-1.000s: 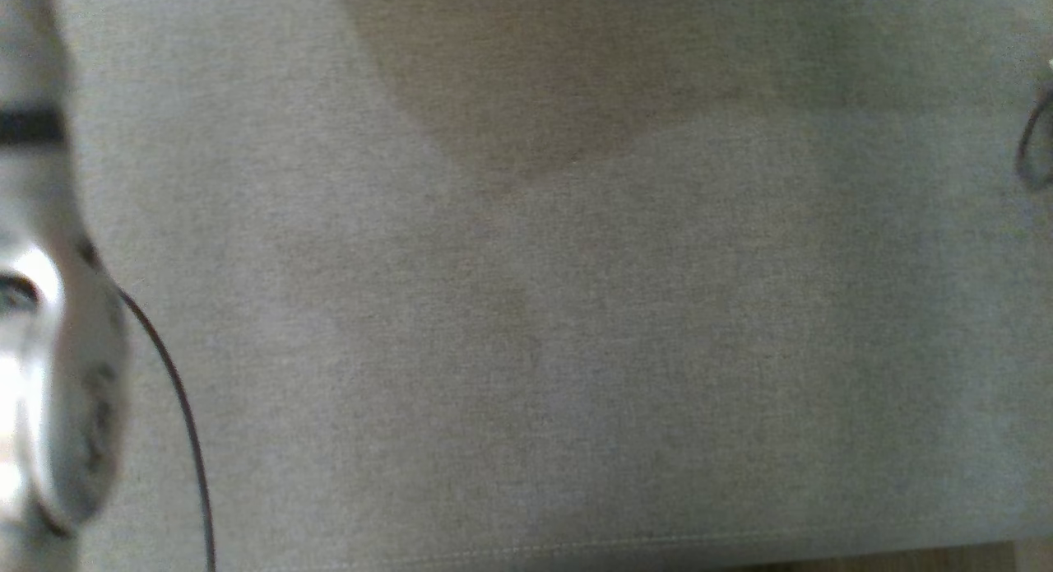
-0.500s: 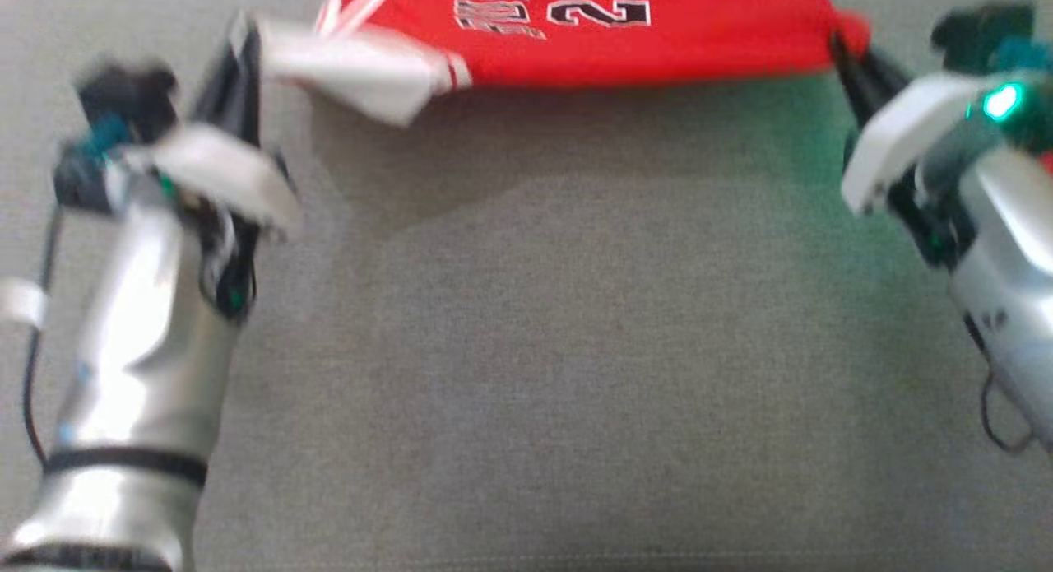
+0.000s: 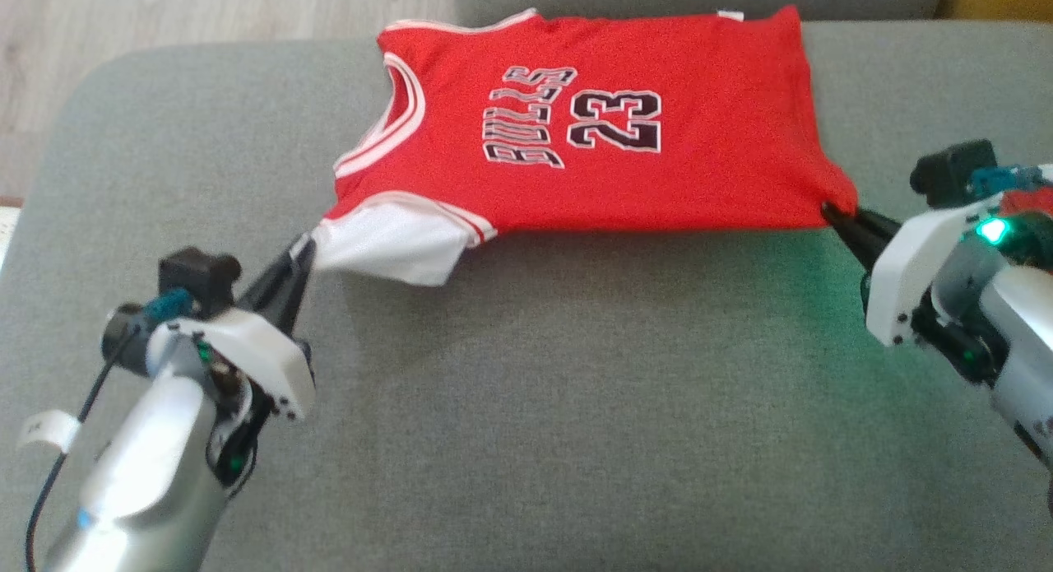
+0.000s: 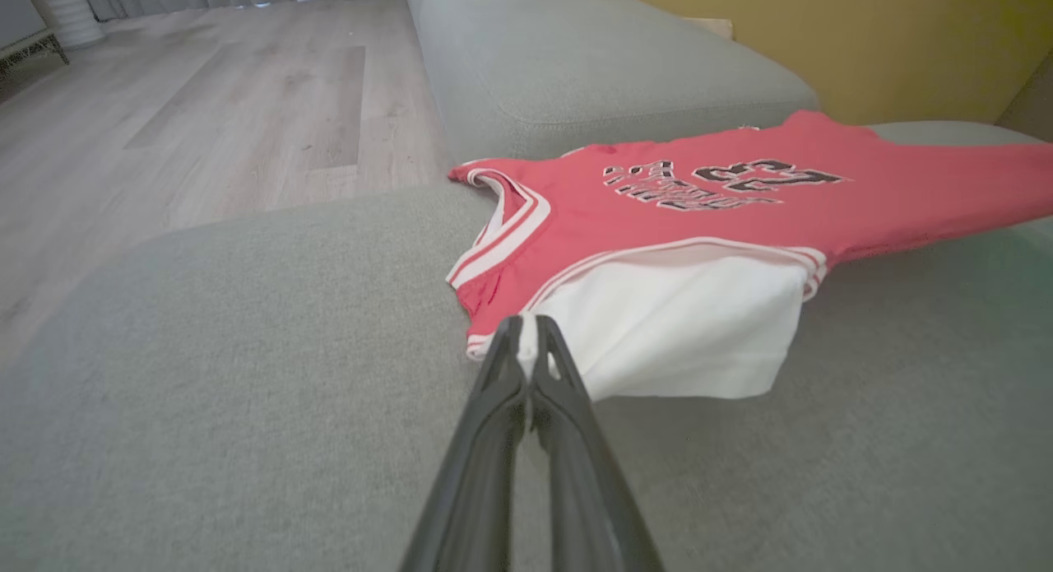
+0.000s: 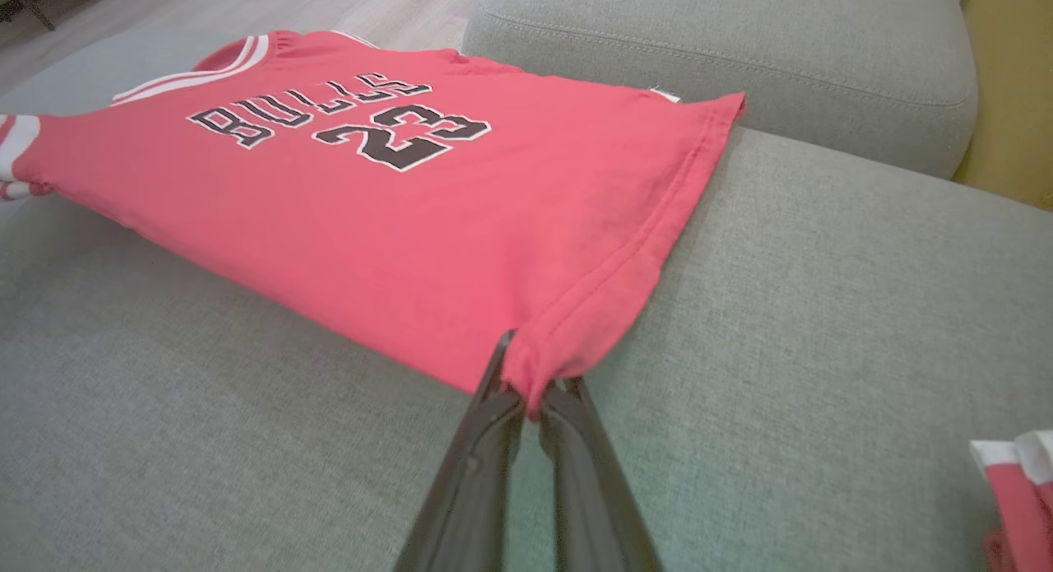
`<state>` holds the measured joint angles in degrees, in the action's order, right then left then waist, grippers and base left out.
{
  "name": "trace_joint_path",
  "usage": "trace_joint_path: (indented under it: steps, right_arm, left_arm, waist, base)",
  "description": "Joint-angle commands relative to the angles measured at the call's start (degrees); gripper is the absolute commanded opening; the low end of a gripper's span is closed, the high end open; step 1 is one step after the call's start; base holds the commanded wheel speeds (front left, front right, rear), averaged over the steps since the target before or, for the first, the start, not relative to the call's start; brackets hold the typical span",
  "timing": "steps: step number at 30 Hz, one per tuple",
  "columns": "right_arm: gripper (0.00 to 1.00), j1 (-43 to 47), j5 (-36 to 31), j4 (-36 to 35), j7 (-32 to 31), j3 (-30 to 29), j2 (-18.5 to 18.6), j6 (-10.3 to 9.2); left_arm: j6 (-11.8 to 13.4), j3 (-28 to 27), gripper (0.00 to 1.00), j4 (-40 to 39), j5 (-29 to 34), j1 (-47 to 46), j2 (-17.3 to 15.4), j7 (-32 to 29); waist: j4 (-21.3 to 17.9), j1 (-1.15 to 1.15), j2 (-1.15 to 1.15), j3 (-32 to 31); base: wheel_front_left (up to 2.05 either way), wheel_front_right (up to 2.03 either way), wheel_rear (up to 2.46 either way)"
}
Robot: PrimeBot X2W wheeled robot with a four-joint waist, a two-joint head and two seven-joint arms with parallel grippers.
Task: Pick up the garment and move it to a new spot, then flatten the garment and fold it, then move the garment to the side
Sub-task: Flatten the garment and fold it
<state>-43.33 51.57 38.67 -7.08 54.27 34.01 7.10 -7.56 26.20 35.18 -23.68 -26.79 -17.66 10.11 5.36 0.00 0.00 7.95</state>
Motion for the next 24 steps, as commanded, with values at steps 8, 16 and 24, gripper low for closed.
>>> trace_joint_path:
  steps: [8,16,24]
  right_arm:
    - [0.00,5.5,5.5,-5.4,-4.2,4.6,5.6,0.39]
    - [0.00,11.3,12.6,-13.0,-11.4,6.8,10.3,0.39]
    - [0.00,9.0,11.5,-15.4,-13.4,4.0,11.9,0.39]
  left_arm:
    - [0.1,2.2,0.00,-12.5,-4.9,6.4,-8.5,-6.8]
    - [1.8,1.6,0.00,-26.8,-8.1,15.9,-14.8,-14.0]
    - [5.2,0.2,0.00,-33.2,-7.3,15.3,-16.5,-16.1]
  waist:
    - [1.2,0.00,0.00,-6.2]
    - [1.3,0.00,0.00,-9.0]
    - [-0.3,0.00,0.00,-6.1]
  base:
    - [0.00,0.00,0.00]
    - [0.00,0.00,0.00]
    - [0.00,0.00,0.00]
